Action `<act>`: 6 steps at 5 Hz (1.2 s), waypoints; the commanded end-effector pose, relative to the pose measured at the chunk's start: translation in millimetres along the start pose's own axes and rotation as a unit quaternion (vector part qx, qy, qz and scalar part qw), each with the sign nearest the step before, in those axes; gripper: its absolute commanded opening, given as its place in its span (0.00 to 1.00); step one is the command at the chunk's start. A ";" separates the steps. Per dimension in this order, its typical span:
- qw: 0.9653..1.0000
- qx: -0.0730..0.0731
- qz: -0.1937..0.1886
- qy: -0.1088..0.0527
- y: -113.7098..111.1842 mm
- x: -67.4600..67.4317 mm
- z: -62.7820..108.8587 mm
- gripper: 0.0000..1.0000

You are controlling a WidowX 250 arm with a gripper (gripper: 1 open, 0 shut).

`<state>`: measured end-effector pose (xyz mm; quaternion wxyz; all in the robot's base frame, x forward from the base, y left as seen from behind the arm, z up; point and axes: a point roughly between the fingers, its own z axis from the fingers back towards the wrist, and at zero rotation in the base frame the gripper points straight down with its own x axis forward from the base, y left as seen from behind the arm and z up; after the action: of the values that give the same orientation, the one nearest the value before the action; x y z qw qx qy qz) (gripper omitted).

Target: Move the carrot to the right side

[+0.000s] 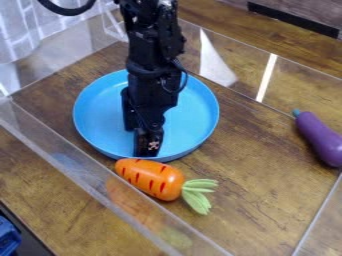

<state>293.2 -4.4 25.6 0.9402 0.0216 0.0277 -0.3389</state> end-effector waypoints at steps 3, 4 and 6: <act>0.997 0.034 -0.025 -0.063 -21.4 7.4 21.9 1.00; 0.995 0.037 -0.062 -0.069 -31.2 14.9 5.8 1.00; 0.990 0.049 -0.109 -0.072 -51.5 30.3 1.6 1.00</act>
<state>280.7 -56.7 20.1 0.9000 0.0372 -0.0451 -0.4320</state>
